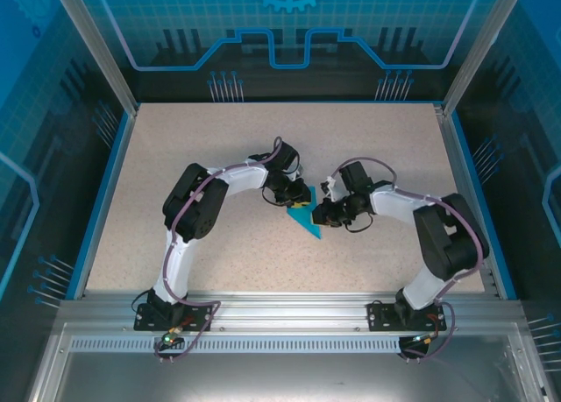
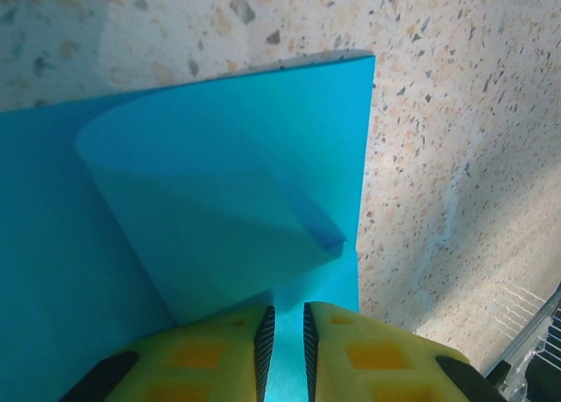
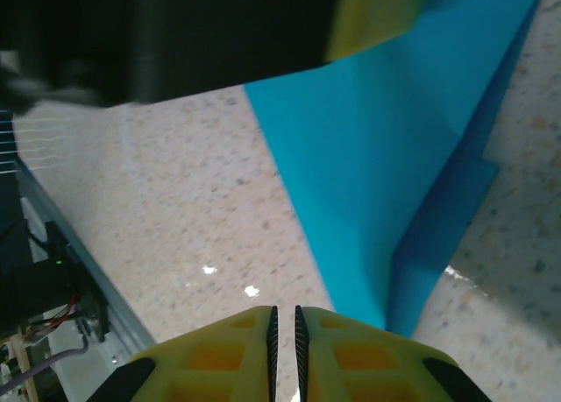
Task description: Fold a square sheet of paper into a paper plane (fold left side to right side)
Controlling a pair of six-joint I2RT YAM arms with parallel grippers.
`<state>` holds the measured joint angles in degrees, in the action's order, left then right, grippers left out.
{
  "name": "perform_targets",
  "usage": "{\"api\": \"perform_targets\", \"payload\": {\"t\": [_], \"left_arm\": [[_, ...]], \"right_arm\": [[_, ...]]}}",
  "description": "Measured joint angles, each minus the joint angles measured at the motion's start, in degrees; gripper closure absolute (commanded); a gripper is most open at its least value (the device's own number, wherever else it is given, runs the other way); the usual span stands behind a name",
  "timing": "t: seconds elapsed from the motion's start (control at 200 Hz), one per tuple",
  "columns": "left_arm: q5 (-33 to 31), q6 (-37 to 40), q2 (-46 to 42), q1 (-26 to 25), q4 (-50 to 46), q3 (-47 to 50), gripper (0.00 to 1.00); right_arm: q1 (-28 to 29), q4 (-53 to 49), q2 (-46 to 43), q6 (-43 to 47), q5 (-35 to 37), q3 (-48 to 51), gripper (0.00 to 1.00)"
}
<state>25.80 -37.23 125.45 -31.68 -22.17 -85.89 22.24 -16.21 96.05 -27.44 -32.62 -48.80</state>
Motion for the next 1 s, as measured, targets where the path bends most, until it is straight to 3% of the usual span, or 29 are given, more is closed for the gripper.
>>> {"api": "perform_targets", "payload": {"t": [0.195, 0.495, 1.0], "left_arm": [[0.0, 0.0, 0.0, 0.0, -0.3, -0.3, 0.76], [0.0, 1.2, 1.8, 0.2, -5.1, -4.5, 0.73], [8.0, 3.3, 7.8, 3.0, -15.0, -13.9, 0.69]], "right_arm": [[0.2, -0.4, 6.8, -0.2, 1.8, -1.7, 0.84], [0.9, -3.4, 7.4, 0.5, 3.7, -3.3, 0.85], [1.0, -3.1, 7.2, 1.6, 4.2, -3.0, 0.85]]}}
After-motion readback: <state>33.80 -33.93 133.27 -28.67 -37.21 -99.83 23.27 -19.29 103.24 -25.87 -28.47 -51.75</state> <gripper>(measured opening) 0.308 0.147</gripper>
